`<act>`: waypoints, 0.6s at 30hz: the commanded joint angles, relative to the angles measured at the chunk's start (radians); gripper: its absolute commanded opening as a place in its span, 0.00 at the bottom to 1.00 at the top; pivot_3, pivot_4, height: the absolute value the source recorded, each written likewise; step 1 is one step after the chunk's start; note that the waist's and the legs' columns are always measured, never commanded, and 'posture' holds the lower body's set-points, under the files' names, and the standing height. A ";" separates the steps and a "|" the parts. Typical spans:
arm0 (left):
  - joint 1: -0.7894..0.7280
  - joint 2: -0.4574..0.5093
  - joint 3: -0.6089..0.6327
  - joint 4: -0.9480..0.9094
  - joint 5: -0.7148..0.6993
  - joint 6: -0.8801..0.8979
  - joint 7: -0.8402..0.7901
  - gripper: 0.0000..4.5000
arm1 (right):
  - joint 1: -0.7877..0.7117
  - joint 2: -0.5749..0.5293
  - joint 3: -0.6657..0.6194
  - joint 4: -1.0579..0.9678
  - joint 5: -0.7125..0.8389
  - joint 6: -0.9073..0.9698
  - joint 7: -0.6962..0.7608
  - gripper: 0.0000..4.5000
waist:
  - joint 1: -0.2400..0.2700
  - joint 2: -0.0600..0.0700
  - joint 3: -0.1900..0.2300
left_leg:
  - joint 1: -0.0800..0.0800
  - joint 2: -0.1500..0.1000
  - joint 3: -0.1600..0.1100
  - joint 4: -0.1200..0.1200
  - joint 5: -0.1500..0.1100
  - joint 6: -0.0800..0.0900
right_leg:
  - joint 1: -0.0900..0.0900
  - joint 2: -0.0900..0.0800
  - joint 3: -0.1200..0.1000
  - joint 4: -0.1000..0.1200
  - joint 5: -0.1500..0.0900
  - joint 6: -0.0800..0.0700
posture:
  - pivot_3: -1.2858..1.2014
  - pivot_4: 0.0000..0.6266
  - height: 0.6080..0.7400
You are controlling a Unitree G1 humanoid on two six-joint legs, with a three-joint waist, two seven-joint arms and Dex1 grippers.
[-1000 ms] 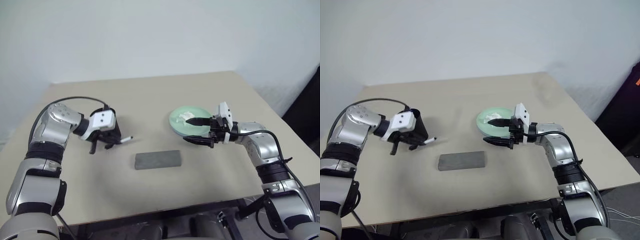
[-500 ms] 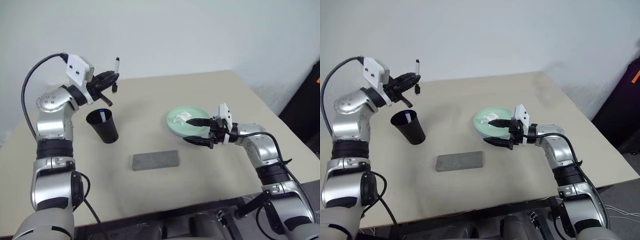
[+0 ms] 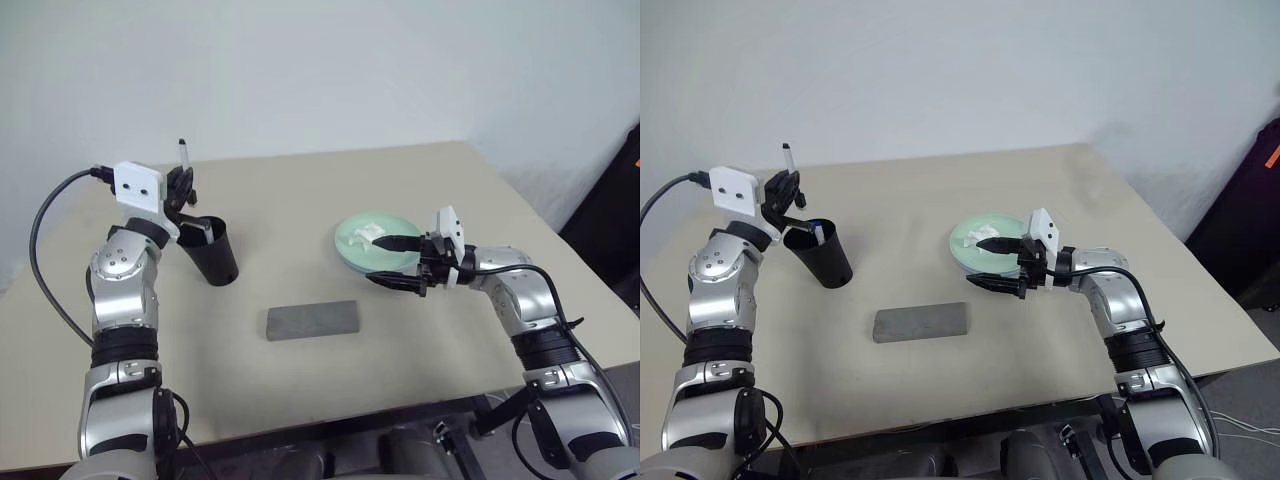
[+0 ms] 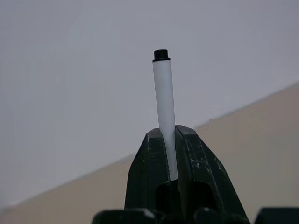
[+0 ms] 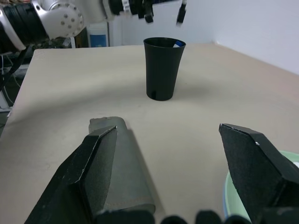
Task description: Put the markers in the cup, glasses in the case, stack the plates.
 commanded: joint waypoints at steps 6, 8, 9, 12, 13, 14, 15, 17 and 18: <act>0.053 -0.016 0.017 -0.089 -0.053 0.054 0.034 0.01 | -0.016 -0.001 -0.016 -0.017 0.005 -0.025 -0.004 0.84 | 0.000 0.000 0.000 | 0.000 0.000 0.000 0.000 0.000 0.000 | 0.000 0.000 0.000 0.000 0.000 0.000 | 0.52 0.00 1.00; 0.067 -0.019 0.019 -0.099 -0.056 0.064 0.039 0.01 | -0.016 -0.002 -0.015 -0.015 0.005 -0.026 -0.002 0.84 | 0.000 0.000 0.000 | 0.000 0.000 0.000 0.000 0.000 0.000 | 0.000 0.000 0.000 0.000 0.000 0.000 | 0.52 0.00 1.00; 0.073 -0.022 0.019 -0.105 -0.057 0.070 0.041 0.01 | -0.016 -0.002 -0.015 -0.014 0.005 -0.027 -0.001 0.84 | 0.000 0.000 0.000 | 0.000 0.000 0.000 0.000 0.000 0.000 | 0.000 0.000 0.000 0.000 0.000 0.000 | 0.52 0.00 1.00; 0.094 -0.028 0.010 -0.117 -0.053 0.080 0.041 0.01 | -0.016 0.000 -0.012 -0.013 0.004 -0.029 0.000 0.84 | 0.000 0.000 0.000 | 0.000 0.000 0.000 0.000 0.000 0.000 | 0.000 0.000 0.000 0.000 0.000 0.000 | 0.52 0.00 1.00; 0.098 -0.031 0.011 -0.118 -0.054 0.083 0.044 0.01 | -0.016 0.001 -0.012 -0.012 0.004 -0.029 0.000 0.84 | 0.000 0.000 0.000 | 0.000 0.000 0.000 0.000 0.000 0.000 | 0.000 0.000 0.000 0.000 0.000 0.000 | 0.52 0.00 1.00; 0.100 -0.034 0.011 -0.119 -0.055 0.085 0.045 0.01 | -0.016 0.002 -0.011 -0.012 0.004 -0.029 0.000 0.84 | 0.000 0.000 0.000 | 0.000 0.000 0.000 0.000 0.000 0.000 | 0.000 0.000 0.000 0.000 0.000 0.000 | 0.52 0.00 1.00; 0.101 -0.036 0.012 -0.121 -0.057 0.087 0.045 0.01 | -0.016 0.002 -0.010 -0.011 0.003 -0.030 0.000 0.84 | 0.000 0.000 0.000 | 0.000 0.000 0.000 0.000 0.000 0.000 | 0.000 0.000 0.000 0.000 0.000 0.000 | 0.52 0.00 1.00; 0.104 -0.041 0.014 -0.123 -0.060 0.090 0.045 0.01 | -0.017 0.003 -0.009 -0.009 0.003 -0.031 0.001 0.84 | 0.000 0.000 0.000 | 0.000 0.000 0.000 0.000 0.000 0.000 | 0.000 0.000 0.000 0.000 0.000 0.000 | 0.52 0.00 1.00; 0.106 -0.043 0.013 -0.125 -0.061 0.092 0.045 0.06 | -0.017 0.004 -0.008 -0.009 0.003 -0.031 0.002 0.84 | 0.000 0.000 0.000 | 0.000 0.000 0.000 0.000 0.000 0.000 | 0.000 0.000 0.000 0.000 0.000 0.000 | 0.52 0.00 1.00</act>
